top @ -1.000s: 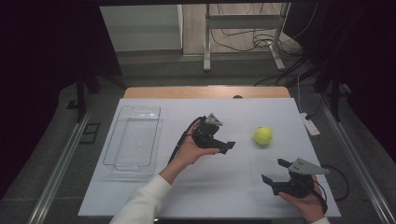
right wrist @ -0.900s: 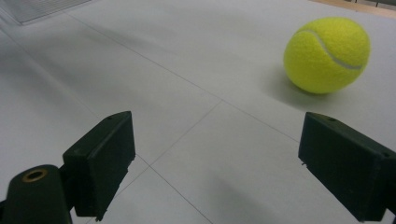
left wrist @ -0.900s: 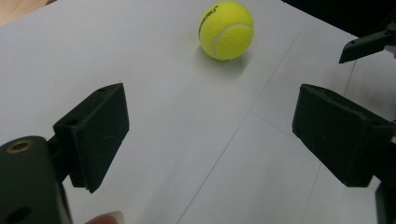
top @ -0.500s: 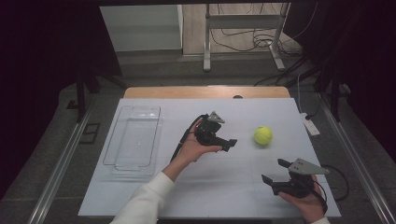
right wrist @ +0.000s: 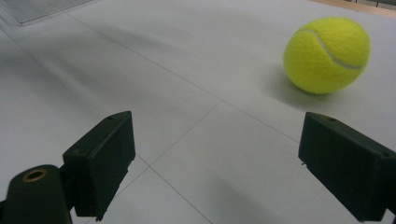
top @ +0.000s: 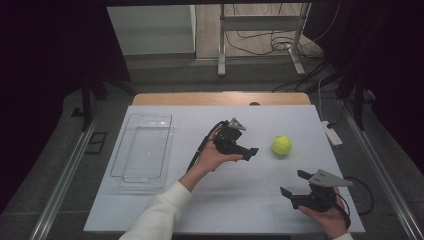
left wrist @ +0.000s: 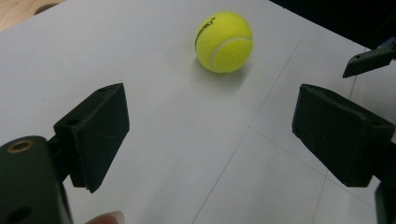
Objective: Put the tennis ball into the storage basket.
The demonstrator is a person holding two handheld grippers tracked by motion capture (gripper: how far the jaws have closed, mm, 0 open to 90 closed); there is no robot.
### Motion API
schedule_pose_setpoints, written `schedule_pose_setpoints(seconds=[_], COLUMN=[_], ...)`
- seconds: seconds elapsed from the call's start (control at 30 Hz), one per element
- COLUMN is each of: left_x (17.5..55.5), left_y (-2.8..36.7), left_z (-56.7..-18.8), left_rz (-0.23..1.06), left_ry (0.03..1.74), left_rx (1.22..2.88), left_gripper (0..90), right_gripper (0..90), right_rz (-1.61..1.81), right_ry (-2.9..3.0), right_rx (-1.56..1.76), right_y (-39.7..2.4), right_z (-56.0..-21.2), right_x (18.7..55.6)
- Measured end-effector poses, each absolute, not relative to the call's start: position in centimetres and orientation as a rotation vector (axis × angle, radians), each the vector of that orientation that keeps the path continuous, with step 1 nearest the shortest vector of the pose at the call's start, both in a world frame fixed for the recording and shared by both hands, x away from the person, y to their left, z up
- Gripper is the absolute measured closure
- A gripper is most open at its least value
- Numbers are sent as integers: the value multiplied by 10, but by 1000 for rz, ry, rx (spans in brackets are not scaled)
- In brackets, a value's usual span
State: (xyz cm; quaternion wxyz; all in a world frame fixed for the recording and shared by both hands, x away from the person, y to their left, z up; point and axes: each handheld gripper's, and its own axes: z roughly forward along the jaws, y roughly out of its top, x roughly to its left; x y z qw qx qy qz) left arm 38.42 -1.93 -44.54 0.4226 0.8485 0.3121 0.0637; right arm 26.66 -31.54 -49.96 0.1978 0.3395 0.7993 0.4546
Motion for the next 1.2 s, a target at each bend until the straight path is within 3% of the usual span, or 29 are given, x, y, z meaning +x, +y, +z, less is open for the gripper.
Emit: schedule_pose_setpoints(seconds=[1.2], left_x=[398], left_y=[-48], left_z=[-448], left_rz=[156], left_ry=[768], left_rx=[2153], left_gripper=[126], right_gripper=[112], right_rz=[1280], right_ry=[2239], right_rx=[958], right_y=[-316], right_z=[-501], right_x=[268])
